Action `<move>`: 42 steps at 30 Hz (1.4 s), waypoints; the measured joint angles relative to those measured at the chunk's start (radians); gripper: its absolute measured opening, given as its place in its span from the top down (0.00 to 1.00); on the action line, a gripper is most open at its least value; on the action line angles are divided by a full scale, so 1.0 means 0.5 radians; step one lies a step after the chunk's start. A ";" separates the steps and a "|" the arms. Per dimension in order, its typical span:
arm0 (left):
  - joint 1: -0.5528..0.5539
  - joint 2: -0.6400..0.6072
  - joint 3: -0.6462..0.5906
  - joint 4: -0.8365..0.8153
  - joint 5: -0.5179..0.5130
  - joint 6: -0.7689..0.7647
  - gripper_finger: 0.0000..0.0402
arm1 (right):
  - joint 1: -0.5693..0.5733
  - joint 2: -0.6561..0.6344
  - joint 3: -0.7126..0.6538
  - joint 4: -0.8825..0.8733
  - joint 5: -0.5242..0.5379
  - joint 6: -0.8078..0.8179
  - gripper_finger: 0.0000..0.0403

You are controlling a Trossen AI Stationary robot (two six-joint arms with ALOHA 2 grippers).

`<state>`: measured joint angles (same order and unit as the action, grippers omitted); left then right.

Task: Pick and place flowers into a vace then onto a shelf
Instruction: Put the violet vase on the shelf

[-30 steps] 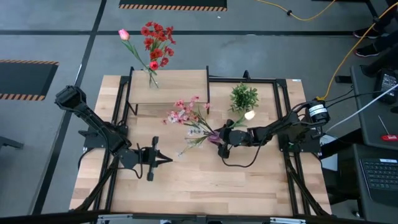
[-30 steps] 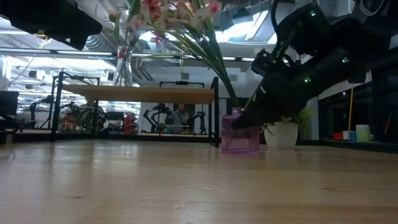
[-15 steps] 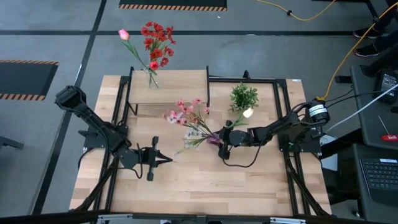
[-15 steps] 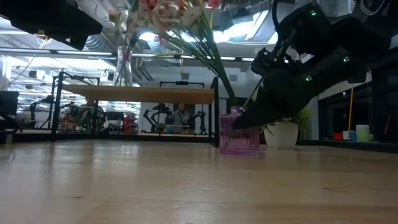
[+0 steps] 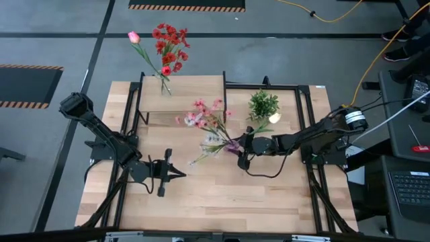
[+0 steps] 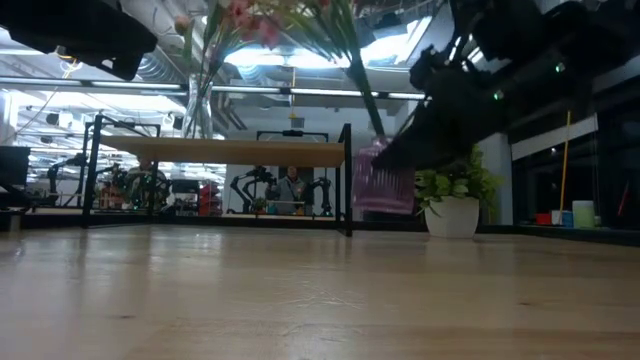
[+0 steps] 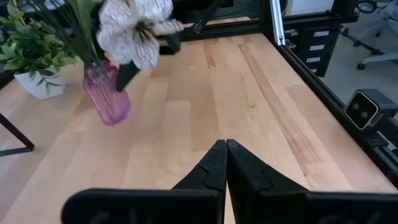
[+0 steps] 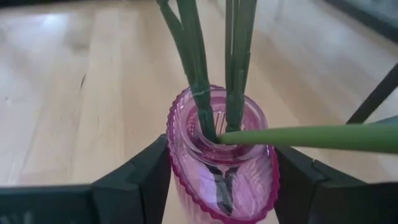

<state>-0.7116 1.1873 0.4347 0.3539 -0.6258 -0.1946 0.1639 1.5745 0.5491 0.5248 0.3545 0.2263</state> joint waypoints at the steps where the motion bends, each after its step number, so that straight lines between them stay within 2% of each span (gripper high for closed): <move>1: 0.000 0.000 0.000 0.000 0.001 -0.008 0.99 | -0.001 -0.037 0.000 -0.023 0.000 -0.007 0.48; 9: 0.000 -0.001 0.000 0.001 0.010 -0.025 0.99 | -0.030 -0.284 0.042 -0.099 0.005 -0.143 0.48; 16: 0.000 -0.001 0.000 0.001 -0.004 -0.041 1.00 | -0.138 -0.329 0.327 -0.528 -0.021 -0.314 0.48; 24: 0.000 -0.001 0.000 0.000 -0.004 -0.057 0.99 | -0.401 -0.329 0.593 -0.657 -0.046 -0.342 0.48; 34: 0.000 -0.001 0.000 -0.045 -0.004 -0.057 1.00 | -0.724 -0.328 0.732 -0.687 -0.334 -0.362 0.48; 42: 0.000 -0.001 0.000 -0.047 -0.007 -0.057 0.99 | -0.797 -0.320 0.733 -0.655 -0.541 -0.420 0.48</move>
<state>-0.7116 1.1866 0.4347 0.3302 -0.6292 -0.2230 -0.2347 1.4142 0.9157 0.1973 0.0841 0.0164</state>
